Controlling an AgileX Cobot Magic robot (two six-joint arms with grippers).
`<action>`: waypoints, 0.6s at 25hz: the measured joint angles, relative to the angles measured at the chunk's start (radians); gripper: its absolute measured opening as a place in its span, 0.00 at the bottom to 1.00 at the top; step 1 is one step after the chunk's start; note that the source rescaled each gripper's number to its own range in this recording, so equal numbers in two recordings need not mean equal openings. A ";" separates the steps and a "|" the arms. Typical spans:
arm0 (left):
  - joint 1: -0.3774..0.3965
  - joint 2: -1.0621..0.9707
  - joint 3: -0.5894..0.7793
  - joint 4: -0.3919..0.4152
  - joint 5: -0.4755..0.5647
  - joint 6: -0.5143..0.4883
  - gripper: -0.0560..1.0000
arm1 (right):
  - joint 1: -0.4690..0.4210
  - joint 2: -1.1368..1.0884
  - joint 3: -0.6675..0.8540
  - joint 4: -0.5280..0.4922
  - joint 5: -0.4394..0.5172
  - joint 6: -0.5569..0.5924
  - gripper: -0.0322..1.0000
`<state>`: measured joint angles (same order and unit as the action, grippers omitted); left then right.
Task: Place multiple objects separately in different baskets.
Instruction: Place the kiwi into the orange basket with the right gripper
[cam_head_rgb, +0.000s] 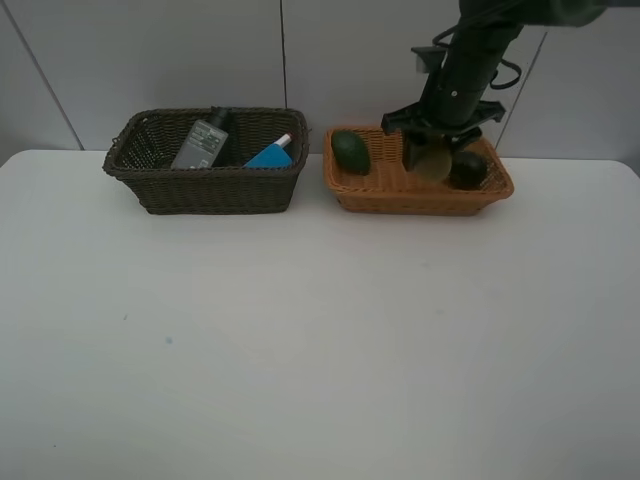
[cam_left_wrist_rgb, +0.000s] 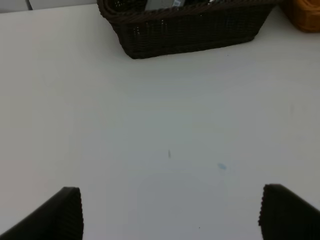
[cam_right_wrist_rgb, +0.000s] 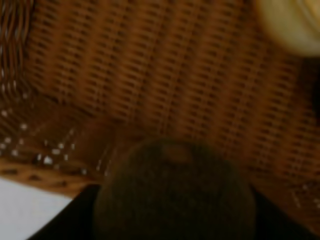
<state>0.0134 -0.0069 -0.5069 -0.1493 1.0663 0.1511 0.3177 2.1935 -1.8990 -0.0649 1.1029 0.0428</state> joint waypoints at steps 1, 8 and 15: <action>0.000 0.000 0.000 0.000 0.000 0.000 0.87 | 0.000 0.034 -0.039 -0.001 0.002 -0.003 0.03; 0.000 0.000 0.000 0.000 0.000 0.000 0.87 | 0.000 0.142 -0.164 -0.019 0.001 -0.018 0.31; 0.000 0.000 0.000 0.000 0.000 0.000 0.87 | 0.000 0.149 -0.166 -0.032 -0.021 -0.021 0.96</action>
<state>0.0134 -0.0069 -0.5069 -0.1493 1.0663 0.1511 0.3177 2.3430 -2.0652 -0.0971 1.0821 0.0215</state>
